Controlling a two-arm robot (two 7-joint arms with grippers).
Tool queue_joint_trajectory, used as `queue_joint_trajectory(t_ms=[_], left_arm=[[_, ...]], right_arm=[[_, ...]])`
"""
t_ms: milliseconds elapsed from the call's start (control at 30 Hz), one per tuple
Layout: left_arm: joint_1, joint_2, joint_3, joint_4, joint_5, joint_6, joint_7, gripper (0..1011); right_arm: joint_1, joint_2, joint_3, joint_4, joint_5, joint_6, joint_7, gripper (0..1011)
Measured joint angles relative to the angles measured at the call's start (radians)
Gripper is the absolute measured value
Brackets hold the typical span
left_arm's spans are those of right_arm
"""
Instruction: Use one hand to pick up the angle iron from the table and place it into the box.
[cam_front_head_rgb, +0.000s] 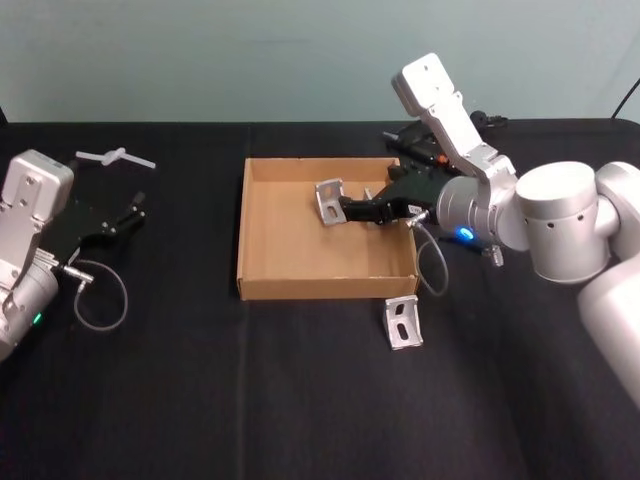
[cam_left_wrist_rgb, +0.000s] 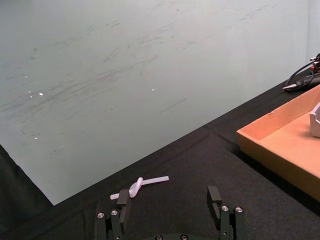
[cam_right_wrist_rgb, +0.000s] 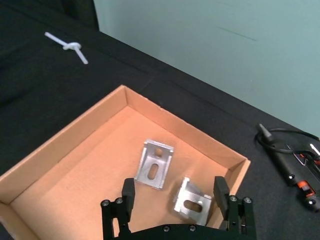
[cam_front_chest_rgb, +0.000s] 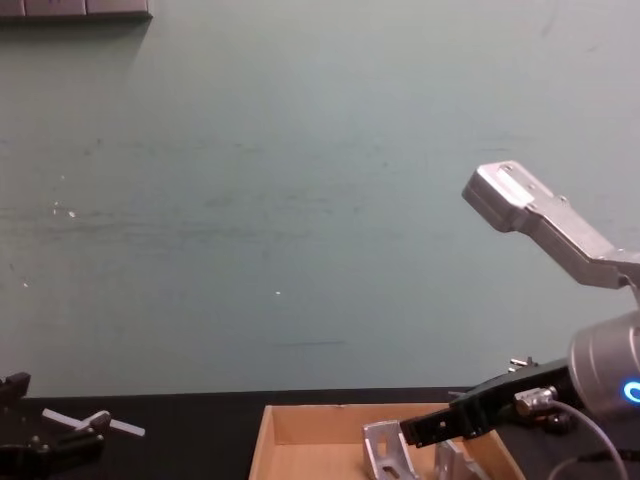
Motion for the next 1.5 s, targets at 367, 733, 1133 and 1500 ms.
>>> queue_joint_trajectory(t_ms=[367, 733, 1133, 1500], left_arm=[[0.000, 0.000, 0.000, 0.000, 0.000, 0.000, 0.000, 1005], [0.000, 0.000, 0.000, 0.000, 0.000, 0.000, 0.000, 1005], [0.000, 0.000, 0.000, 0.000, 0.000, 0.000, 0.000, 1004], [0.000, 0.000, 0.000, 0.000, 0.000, 0.000, 0.000, 1005]], right_arm=[[-0.121, 0.087, 0.036, -0.223, 0.009, 0.036, 0.032, 1000], [-0.193, 0.236, 0.052, -0.313, 0.078, -0.091, 0.184, 1000], [-0.240, 0.334, 0.037, -0.387, 0.130, -0.076, 0.254, 1000], [-0.317, 0.392, 0.051, -0.495, 0.165, 0.012, 0.206, 1000]])
